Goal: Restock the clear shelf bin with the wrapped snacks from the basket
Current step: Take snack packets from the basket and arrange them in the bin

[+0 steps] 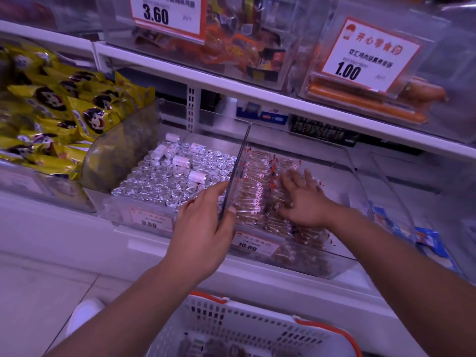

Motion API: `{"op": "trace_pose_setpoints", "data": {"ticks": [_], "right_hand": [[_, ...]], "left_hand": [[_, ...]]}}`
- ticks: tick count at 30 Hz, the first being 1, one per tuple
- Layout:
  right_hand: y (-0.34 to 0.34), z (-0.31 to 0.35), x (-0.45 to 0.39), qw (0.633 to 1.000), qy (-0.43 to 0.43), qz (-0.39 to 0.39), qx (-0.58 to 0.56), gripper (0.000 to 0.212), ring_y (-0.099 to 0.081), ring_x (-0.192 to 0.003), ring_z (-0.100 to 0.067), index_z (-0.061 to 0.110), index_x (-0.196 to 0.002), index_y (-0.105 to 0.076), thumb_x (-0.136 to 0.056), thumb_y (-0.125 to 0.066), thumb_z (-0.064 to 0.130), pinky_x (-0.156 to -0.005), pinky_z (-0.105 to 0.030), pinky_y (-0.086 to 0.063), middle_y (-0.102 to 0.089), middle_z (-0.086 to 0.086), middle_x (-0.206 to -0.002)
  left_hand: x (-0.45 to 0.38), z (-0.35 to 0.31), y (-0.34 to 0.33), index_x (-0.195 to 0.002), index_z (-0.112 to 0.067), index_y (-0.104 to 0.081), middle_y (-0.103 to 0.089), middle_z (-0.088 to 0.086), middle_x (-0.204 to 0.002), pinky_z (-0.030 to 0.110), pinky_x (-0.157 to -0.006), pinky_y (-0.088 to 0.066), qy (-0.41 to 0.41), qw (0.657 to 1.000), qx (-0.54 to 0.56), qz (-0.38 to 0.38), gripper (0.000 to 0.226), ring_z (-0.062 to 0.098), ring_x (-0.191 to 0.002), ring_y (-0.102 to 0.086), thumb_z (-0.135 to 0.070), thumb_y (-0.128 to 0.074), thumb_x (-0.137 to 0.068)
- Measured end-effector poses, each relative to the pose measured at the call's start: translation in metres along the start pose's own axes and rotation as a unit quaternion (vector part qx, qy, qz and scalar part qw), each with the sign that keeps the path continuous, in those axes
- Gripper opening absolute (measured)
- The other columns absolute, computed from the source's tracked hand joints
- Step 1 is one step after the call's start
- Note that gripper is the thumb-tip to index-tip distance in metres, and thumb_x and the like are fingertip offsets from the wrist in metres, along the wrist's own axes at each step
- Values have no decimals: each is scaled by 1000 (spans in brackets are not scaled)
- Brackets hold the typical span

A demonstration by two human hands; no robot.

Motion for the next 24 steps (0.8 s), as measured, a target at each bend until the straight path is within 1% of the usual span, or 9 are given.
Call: {"op": "trace_pose_setpoints", "data": {"ticks": [8,10,12,14,15,17,20,22,24], "right_hand": [[39,10,34,999,11,-40,-19,97,9,-152,-29,26,-158,-10,-84,-68,52,-123,-50,-13,2,-6,-166],[53,21,60,986,50,-145,-64,75,-19,-149,-31,17,-153,-31,-90,-66,38,-121,-38,-21,-23,-14,-161],[57,33,104,930,107,-317,-152,45,-49,-130,-28,10,-135,-55,-91,-62,16,-110,-33,-37,-53,-14,-139],[36,44,158,858,151,-437,-225,28,-59,-108,-13,11,-114,-65,-89,-54,5,-94,-24,-44,-62,0,-113],[13,51,182,850,165,-435,-246,25,-59,-100,-7,13,-108,-65,-89,-51,5,-89,-19,-43,-60,6,-105],[-56,62,220,895,174,-318,-260,21,-59,-89,-6,14,-103,-65,-88,-52,7,-82,-18,-45,-60,7,-96],[-185,62,250,973,90,70,-203,40,-62,-105,-22,11,-128,-58,-89,-58,17,-93,-36,-50,-63,-10,-117],[-261,43,261,947,-7,293,-132,64,-48,-130,-31,9,-150,-31,-95,-56,31,-106,-39,-42,-44,-17,-146],[-304,26,262,927,-78,353,-97,72,-44,-132,-36,9,-154,-21,-97,-51,41,-105,-38,-42,-39,-19,-149]], "left_hand": [[2,3,2,-148,-24,-39,-49,-3,-147,47,-108,-41,3,999,36,-18,49,19,-134,-47,-28,-51,-100],[8,-2,6,-148,-22,-40,-47,-1,-147,44,-110,-39,-15,999,29,-37,49,19,-133,-46,-23,-51,-100],[17,-8,12,-142,-16,-46,-50,4,-141,44,-106,-40,-61,995,16,-76,45,22,-128,-48,-16,-51,-98],[32,-14,10,-132,-10,-55,-55,9,-132,44,-102,-41,-158,981,-6,-112,40,26,-122,-51,-9,-51,-92],[44,-14,3,-127,-8,-59,-57,10,-128,42,-100,-41,-215,970,-21,-109,38,28,-118,-53,-7,-51,-90],[78,-4,-23,-117,-8,-65,-61,10,-120,42,-94,-42,-318,946,-56,-22,32,30,-109,-57,-7,-50,-88],[148,53,-75,-119,-15,-63,-63,7,-116,42,-93,-42,-316,898,-170,255,32,30,-103,-60,-22,-50,-90],[186,111,-99,-135,-21,-53,-56,7,-133,40,-99,-38,-216,837,-288,412,42,29,-113,-57,-32,-46,-95],[203,162,-118,-147,-24,-37,-40,14,-152,41,-103,-38,-107,788,-355,491,52,33,-124,-53,-40,-43,-98]]}}
Point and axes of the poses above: each hand's wrist, its own x-axis away from the middle knuckle, its own y-axis out of the back of the hand, z = x × y, the point moved 2 cm from there along -x, towards the middle knuckle
